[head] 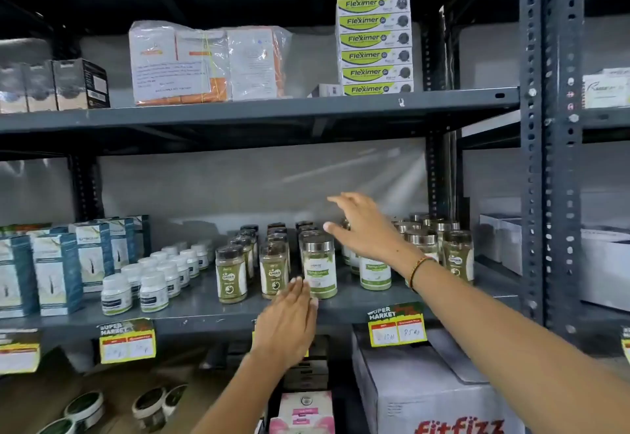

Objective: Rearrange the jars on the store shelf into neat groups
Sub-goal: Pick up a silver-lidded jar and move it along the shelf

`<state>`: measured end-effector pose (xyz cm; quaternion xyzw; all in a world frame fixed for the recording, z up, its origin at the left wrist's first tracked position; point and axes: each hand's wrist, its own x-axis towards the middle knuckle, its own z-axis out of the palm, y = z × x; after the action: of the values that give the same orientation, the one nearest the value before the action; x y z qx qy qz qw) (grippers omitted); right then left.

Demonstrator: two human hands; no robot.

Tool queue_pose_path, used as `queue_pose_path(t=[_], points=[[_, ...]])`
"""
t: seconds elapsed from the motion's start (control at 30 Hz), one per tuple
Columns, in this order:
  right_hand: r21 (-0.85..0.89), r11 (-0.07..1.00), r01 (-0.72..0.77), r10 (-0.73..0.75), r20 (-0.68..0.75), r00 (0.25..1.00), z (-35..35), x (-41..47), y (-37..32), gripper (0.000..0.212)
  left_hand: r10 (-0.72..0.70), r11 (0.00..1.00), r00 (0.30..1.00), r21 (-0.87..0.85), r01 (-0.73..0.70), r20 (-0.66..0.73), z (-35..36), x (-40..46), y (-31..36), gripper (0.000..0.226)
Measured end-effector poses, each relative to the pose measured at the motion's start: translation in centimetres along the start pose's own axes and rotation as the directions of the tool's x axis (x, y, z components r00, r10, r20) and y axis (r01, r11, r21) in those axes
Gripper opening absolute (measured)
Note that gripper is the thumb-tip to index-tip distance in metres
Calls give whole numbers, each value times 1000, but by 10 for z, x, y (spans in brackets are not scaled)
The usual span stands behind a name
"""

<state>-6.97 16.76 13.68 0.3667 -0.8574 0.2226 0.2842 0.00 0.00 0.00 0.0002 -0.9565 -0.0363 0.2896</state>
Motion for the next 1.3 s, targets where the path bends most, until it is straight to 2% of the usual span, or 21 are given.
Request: queue_pose_path(t=[0.07, 0.13, 0.3, 0.57, 0.63, 0.8, 1.07, 1.2, 1.3], points=[[-18, 1000, -14, 15, 57, 998, 8, 3, 2, 61, -11, 1000, 999, -1, 11, 49, 12, -1, -4, 64], [-44, 999, -27, 33, 132, 991, 18, 6, 4, 61, -26, 999, 999, 41, 25, 36, 22, 0, -6, 63], [-82, 997, -12, 29, 211, 977, 41, 26, 8, 67, -75, 996, 994, 46, 79, -75, 31, 14, -3, 58], [-135, 985, -112, 154, 362, 919, 71, 54, 13, 89, -141, 988, 972, 33, 150, -190, 50, 15, -2, 40], [-123, 986, -115, 153, 370, 916, 73, 55, 15, 88, -136, 989, 971, 38, 146, -197, 51, 14, -2, 39], [-66, 990, -122, 137, 346, 928, 68, 51, 14, 69, -112, 989, 973, 71, 129, -199, 53, 14, -3, 42], [48, 987, -151, 134, 263, 955, 24, 20, 12, 69, -121, 989, 976, 66, 135, -183, 46, 13, -1, 43], [205, 948, -243, 189, 250, 949, -12, -5, 18, 70, -130, 989, 976, 49, 141, -175, 44, 13, 1, 45], [217, 929, -300, 246, 246, 938, -40, -20, 30, 72, -126, 990, 976, 45, 136, -176, 43, 12, 2, 44]])
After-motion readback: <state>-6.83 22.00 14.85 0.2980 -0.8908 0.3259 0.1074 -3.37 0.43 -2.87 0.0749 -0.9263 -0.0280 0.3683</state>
